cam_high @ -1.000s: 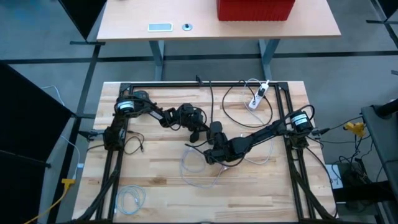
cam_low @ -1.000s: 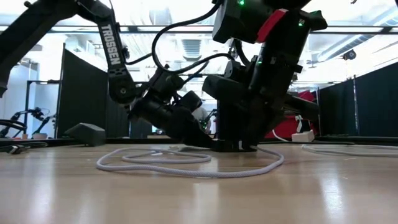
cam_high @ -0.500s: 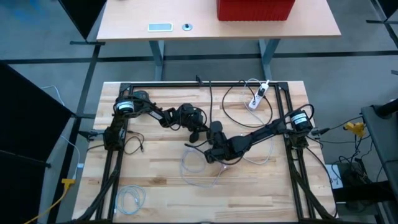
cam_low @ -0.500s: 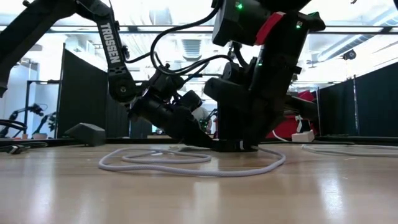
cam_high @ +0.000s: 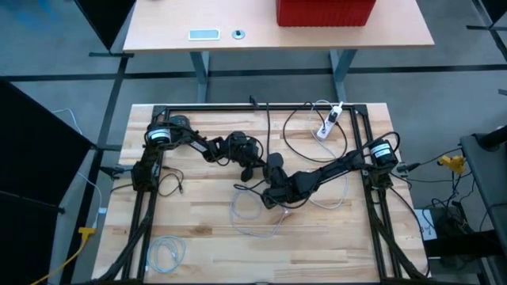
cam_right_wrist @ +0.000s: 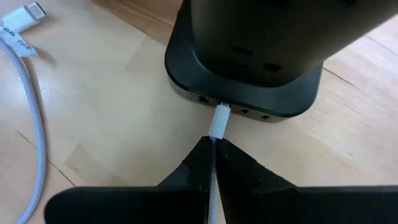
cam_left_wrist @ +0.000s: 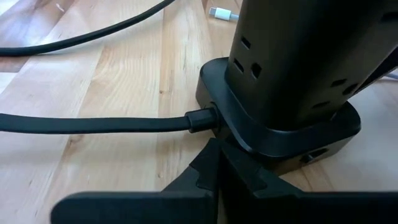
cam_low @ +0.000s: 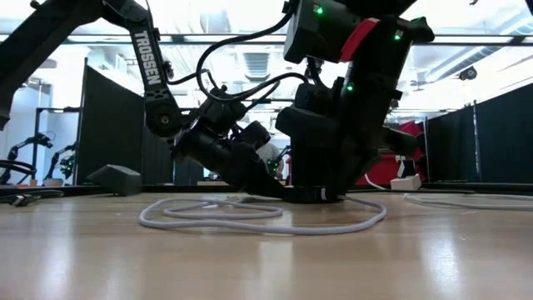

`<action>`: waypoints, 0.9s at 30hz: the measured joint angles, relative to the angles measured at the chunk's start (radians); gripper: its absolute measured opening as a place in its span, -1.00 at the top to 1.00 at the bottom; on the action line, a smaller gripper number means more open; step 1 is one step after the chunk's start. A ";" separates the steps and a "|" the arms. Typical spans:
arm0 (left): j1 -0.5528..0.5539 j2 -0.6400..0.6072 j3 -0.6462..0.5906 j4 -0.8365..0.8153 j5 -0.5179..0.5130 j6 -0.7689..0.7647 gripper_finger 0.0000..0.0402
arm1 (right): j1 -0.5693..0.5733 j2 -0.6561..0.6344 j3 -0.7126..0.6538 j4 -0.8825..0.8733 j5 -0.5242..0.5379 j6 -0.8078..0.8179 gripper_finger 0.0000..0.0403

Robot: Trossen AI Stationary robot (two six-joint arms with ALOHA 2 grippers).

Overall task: Insert USB
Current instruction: Insert the purple charger cable into the bottom black outlet extension

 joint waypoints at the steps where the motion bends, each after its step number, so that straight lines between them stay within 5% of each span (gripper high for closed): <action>1: 0.000 0.000 0.000 0.000 0.000 0.001 1.00 | 0.000 0.000 0.000 0.000 0.011 0.000 1.00; 21: 0.009 -0.011 0.000 -0.019 0.008 0.012 1.00 | 0.011 -0.017 0.000 0.009 -0.039 0.021 0.80; 27: 0.021 -0.073 -0.004 -0.137 0.026 0.052 1.00 | 0.050 -0.114 0.001 0.004 -0.083 0.008 0.38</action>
